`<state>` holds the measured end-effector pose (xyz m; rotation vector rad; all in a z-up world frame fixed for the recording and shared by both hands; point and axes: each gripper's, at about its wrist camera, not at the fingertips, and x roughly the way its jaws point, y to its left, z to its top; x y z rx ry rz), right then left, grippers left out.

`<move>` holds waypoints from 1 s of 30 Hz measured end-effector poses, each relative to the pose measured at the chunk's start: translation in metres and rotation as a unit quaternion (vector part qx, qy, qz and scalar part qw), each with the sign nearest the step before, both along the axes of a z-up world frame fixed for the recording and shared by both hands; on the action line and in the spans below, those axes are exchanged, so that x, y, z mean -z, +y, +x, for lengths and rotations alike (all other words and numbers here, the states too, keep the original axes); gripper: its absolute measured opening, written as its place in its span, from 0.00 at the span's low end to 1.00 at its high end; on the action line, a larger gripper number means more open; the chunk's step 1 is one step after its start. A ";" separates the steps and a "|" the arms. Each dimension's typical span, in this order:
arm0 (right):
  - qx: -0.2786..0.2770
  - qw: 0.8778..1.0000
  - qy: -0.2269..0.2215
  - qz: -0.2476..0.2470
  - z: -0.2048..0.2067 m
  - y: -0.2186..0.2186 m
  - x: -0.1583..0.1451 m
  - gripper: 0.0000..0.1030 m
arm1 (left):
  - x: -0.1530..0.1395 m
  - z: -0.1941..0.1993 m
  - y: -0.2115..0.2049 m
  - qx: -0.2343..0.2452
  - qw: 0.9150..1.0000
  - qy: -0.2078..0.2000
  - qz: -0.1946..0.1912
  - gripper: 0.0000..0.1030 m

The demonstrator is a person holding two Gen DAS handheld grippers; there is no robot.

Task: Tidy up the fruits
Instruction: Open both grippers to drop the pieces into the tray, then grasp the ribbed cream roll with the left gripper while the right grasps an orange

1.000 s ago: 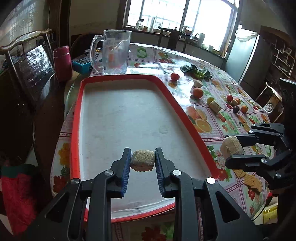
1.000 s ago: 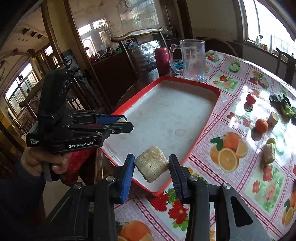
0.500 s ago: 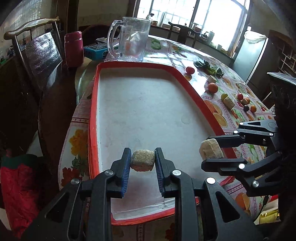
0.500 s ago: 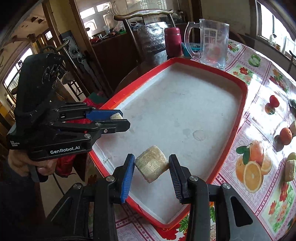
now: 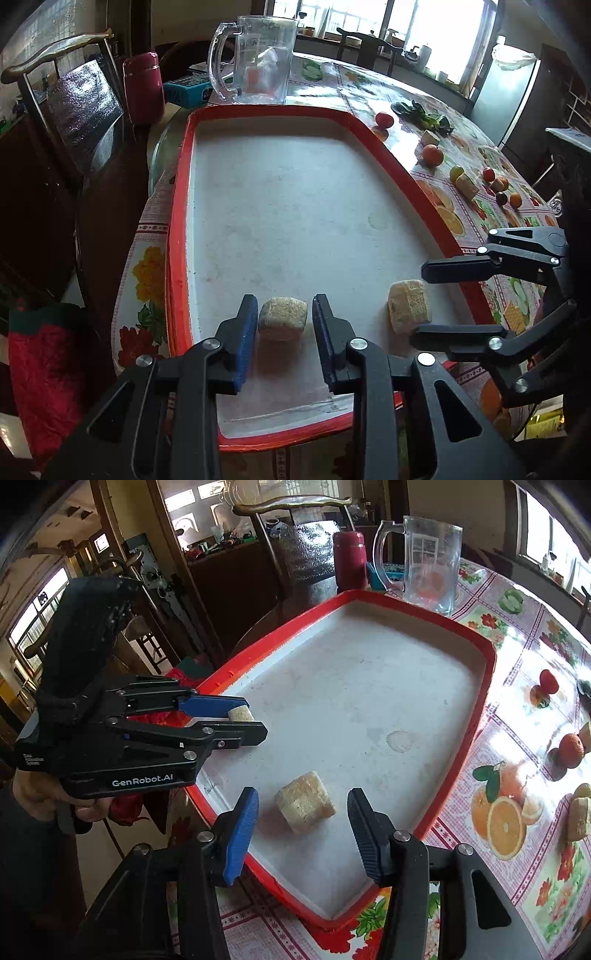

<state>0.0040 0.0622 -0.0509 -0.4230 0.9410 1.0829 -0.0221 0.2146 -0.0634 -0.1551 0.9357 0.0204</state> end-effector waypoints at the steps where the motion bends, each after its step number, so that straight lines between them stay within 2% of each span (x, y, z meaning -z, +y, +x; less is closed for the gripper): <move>1: 0.002 1.000 -0.001 0.005 -0.001 -0.005 -0.004 0.50 | -0.001 0.000 -0.001 0.000 1.000 0.000 0.003 0.32; 6: 0.034 0.999 0.001 0.035 0.003 -0.045 -0.018 0.51 | -0.011 -0.002 -0.009 0.005 1.000 -0.010 0.007 0.32; 12: 0.110 0.993 0.005 0.044 0.021 -0.109 -0.020 0.51 | -0.030 0.005 -0.029 0.027 0.999 -0.027 0.003 0.32; 16: 0.164 0.985 0.014 0.044 0.035 -0.153 -0.016 0.51 | -0.036 0.015 -0.053 0.051 0.998 -0.033 0.003 0.36; 26: 0.269 0.962 0.007 0.054 0.054 -0.250 -0.012 0.51 | -0.048 0.046 -0.124 0.118 0.992 -0.034 -0.003 0.36; 30: 0.301 0.952 0.002 0.055 0.065 -0.274 -0.012 0.51 | -0.050 0.061 -0.154 0.146 0.989 -0.032 -0.005 0.36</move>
